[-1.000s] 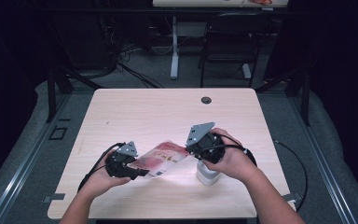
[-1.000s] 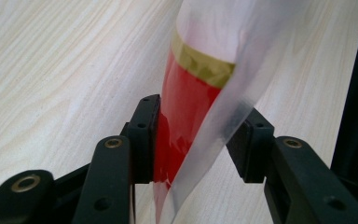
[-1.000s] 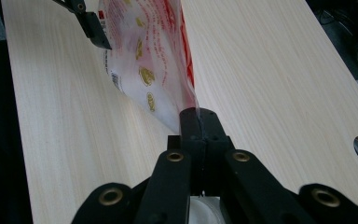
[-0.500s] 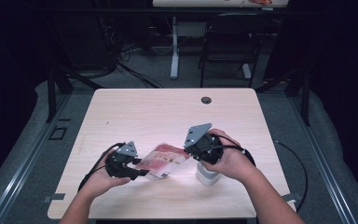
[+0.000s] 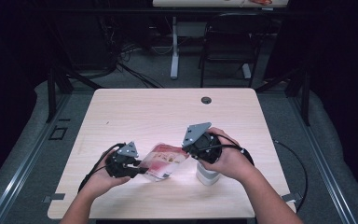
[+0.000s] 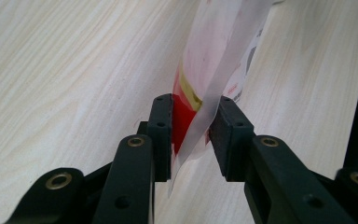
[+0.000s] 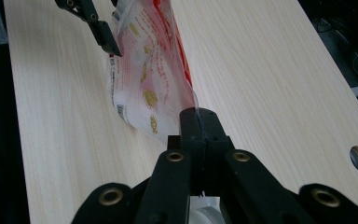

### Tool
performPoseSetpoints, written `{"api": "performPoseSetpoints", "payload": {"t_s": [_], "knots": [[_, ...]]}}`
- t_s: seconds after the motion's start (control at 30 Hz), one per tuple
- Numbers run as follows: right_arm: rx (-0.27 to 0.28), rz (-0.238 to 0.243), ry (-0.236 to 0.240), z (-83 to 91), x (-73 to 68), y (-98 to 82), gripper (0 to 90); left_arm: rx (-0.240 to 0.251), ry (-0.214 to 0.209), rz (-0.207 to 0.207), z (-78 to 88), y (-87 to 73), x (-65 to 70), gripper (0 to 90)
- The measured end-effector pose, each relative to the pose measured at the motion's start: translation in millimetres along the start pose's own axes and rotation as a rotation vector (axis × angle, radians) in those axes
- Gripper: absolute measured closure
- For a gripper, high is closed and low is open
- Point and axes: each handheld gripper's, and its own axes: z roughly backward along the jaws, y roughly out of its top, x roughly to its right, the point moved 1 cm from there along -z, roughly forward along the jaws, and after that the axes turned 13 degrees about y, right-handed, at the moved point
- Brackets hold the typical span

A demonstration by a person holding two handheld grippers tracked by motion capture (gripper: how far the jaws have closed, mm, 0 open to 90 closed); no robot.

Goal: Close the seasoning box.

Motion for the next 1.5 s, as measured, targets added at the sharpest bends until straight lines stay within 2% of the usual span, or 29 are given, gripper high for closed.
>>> {"api": "performPoseSetpoints", "payload": {"t_s": [0.2, 0.57, 1.03, 1.1, 1.13, 1.27, 1.5], "knots": [[0.016, 0.002, -0.017, 1.4, 0.2, 4.6, 90.0, 0.006, 0.02, -0.004, -0.6, 1.5, 1.5, 73.7], [0.009, -0.002, -0.019, -2.0, 1.6, 8.6, 90.0, -0.002, 0.05, 0.002, -9.3, 0.6, 3.4, 74.3], [0.049, 0.011, -0.003, -8.7, -1.8, 18.6, 88.7, -0.013, 0.04, 0.029, -13.7, -5.7, 0.8, 72.7], [0.05, 0.015, -0.004, -9.7, -2.6, 20.3, 88.6, -0.012, 0.04, 0.034, -12.8, -6.2, 0.0, 71.4], [0.053, 0.017, 0.001, -10.1, -2.8, 21.2, 88.4, 0.0, 0.034, 0.049, -11.5, -6.4, -0.5, 70.3], [0.059, 0.027, 0.011, -12.9, -5.0, 23.7, 87.7, 0.029, 0.022, 0.065, -3.4, -6.6, -2.8, 67.3], [0.058, 0.038, 0.022, -19.0, -7.4, 28.5, 85.8, 0.047, 0.022, 0.063, 6.1, -6.4, -3.6, 67.0]]}}
